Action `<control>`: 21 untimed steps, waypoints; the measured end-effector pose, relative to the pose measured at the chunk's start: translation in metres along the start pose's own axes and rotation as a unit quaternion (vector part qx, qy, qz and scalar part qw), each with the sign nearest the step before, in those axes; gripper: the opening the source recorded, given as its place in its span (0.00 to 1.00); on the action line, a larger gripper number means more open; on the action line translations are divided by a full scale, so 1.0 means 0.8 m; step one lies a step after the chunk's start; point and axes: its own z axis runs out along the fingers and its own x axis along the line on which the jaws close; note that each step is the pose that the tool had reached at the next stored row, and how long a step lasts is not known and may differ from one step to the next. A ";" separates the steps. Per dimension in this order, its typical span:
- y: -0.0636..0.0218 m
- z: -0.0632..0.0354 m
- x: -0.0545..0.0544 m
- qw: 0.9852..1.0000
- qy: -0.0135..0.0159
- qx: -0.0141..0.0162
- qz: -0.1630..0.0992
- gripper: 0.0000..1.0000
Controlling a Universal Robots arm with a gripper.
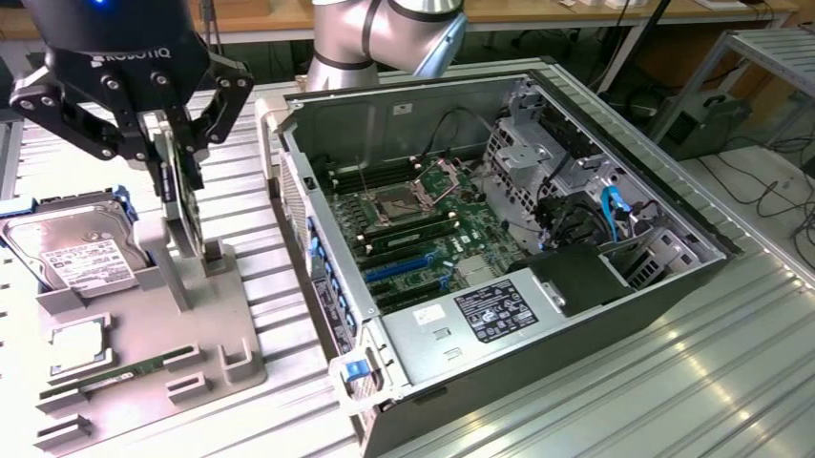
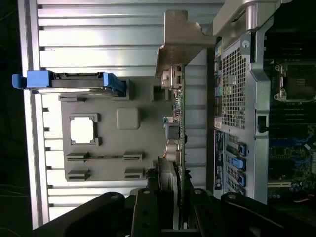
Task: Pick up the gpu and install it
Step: 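Pick up the gpu and move the gpu toward the slot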
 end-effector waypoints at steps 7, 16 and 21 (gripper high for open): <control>0.000 -0.017 0.000 1.000 0.000 -0.001 0.000 0.28; 0.000 -0.027 -0.001 1.000 0.000 -0.004 0.000 0.28; 0.000 -0.027 -0.001 1.000 0.000 -0.004 0.000 0.28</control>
